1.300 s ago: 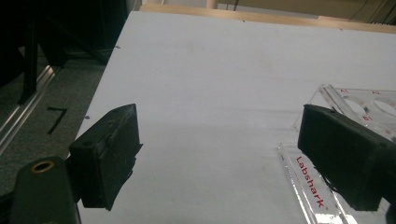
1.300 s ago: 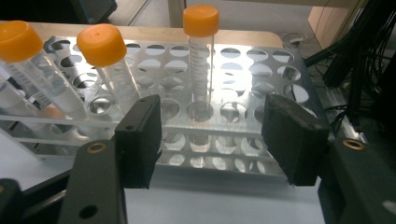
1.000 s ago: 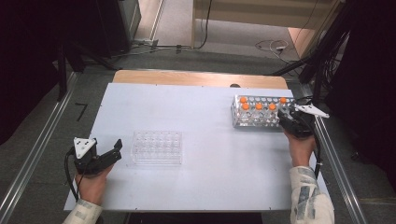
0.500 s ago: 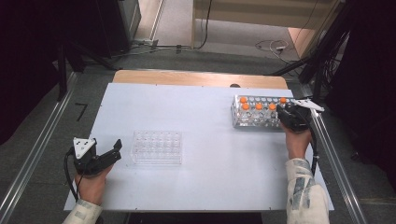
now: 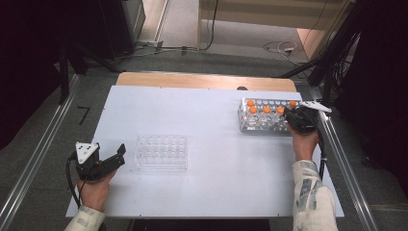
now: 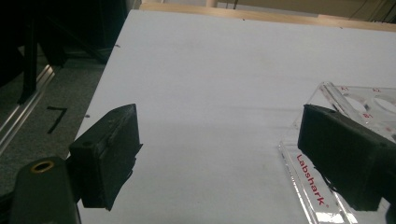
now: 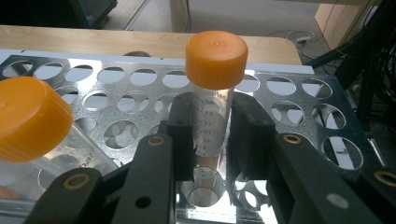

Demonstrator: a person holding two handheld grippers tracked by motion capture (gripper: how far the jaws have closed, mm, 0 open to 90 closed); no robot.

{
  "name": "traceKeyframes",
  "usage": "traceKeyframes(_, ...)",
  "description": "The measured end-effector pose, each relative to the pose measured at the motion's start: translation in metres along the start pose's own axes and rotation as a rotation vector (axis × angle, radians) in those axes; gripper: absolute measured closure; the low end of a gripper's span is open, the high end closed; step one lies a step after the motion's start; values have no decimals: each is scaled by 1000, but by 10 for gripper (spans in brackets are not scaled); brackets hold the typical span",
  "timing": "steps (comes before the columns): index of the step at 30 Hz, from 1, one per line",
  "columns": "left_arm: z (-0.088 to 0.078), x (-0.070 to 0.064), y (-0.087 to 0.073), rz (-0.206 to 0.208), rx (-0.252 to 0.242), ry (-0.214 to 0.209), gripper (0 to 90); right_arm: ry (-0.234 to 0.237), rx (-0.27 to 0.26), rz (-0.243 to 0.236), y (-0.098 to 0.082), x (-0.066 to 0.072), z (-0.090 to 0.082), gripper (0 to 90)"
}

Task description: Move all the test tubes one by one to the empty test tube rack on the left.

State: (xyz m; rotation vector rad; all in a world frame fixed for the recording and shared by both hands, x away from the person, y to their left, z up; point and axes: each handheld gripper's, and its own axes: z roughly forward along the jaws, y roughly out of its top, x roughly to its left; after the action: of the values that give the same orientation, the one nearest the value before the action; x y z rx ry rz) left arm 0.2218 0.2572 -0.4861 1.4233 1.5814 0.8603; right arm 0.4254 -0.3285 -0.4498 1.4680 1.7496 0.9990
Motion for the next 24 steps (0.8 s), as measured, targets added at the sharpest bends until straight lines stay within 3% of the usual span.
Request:
traceKeyframes(6,0,0,0,-2,-1,1,127,-1,-14,-1,2,1,-2,713)
traceKeyframes(13,0,0,0,-2,-1,-1,127,13,-51,-2,18,-1,-18,715)
traceKeyframes(21,0,0,0,3,0,-1,127,29,-109,6,35,-4,-53,717)
traceKeyframes(24,-1,-1,0,2,-3,-4,127,38,-113,-19,35,-3,-66,717)
